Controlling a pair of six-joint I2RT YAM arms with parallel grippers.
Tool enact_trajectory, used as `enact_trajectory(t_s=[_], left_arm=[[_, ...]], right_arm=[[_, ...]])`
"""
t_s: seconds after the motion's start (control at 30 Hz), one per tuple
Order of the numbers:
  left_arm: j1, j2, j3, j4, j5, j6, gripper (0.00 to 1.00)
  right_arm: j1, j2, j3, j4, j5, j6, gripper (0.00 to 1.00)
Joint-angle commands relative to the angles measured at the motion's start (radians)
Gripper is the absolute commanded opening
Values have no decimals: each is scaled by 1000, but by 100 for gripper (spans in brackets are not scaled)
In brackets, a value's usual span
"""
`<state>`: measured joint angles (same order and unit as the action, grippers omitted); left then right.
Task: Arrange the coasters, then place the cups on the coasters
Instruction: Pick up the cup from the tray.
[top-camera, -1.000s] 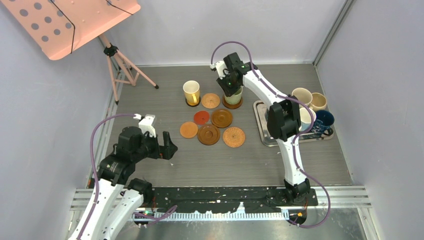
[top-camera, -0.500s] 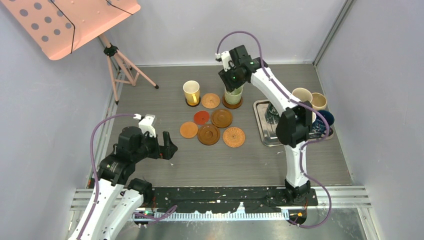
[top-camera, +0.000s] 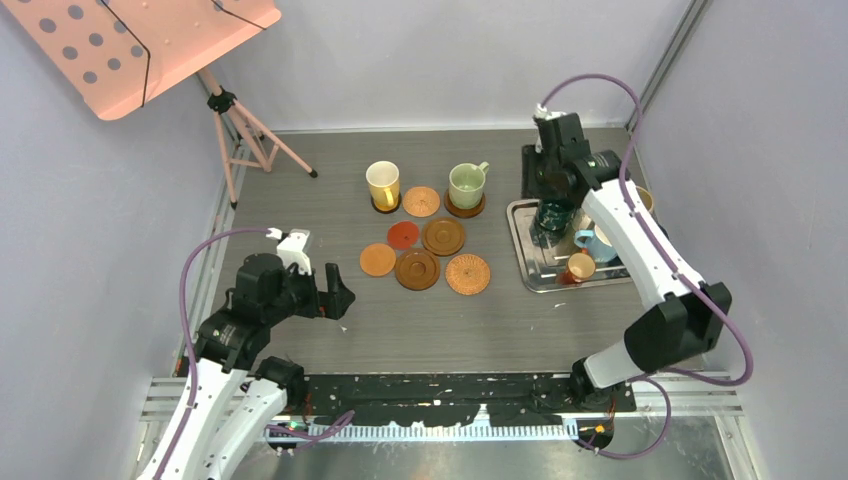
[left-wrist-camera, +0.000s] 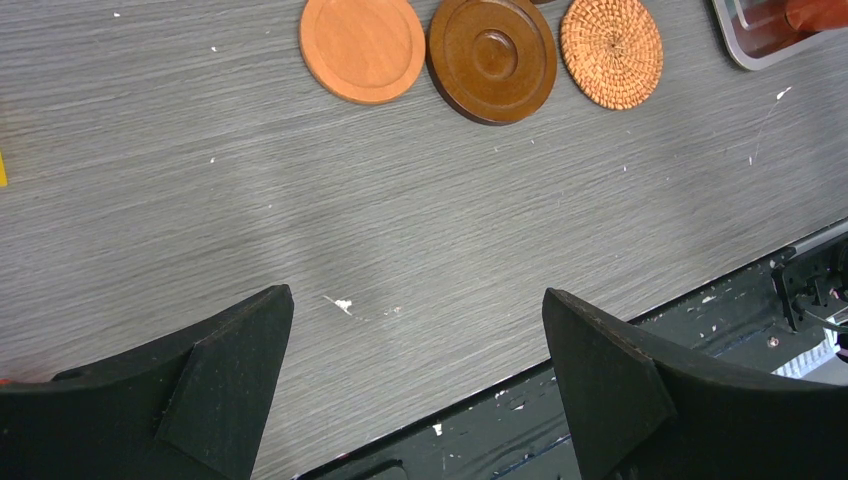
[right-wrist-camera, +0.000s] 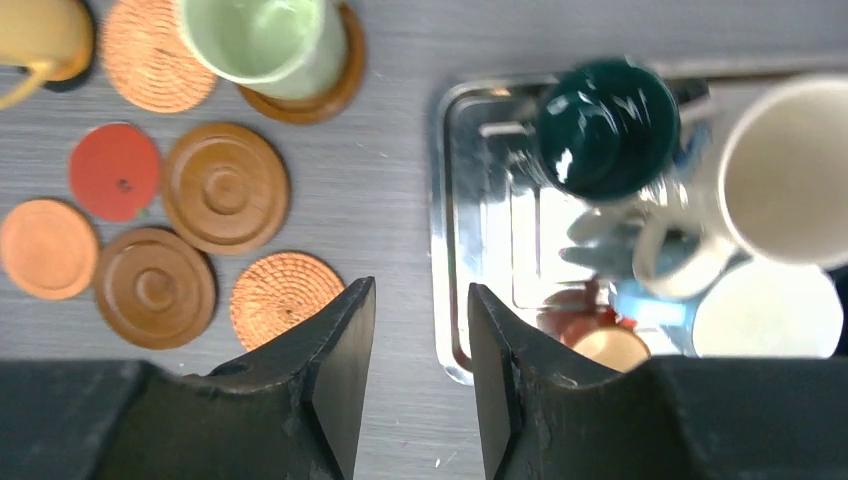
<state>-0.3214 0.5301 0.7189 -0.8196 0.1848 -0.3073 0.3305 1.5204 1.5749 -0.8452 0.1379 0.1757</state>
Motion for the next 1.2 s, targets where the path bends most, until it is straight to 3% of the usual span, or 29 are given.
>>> enact_trajectory(t_s=[0.0, 0.13, 0.4, 0.73, 1.17], left_arm=[[-4, -12, -4, 44, 12, -1, 100], [-4, -7, -3, 45, 23, 0, 99], [-4, -12, -4, 42, 18, -1, 99], [-5, -16, -6, 40, 10, -3, 99], [-5, 5, -3, 36, -10, -6, 99]], right_arm=[[-30, -147, -156, -13, 126, 134, 46], [-113, -239, -268, -15, 173, 132, 46], [-170, -250, -234, 38, 214, -32, 48], [-244, 6, -53, 65, 148, -198, 47], [-374, 235, 117, 17, 3, -263, 47]])
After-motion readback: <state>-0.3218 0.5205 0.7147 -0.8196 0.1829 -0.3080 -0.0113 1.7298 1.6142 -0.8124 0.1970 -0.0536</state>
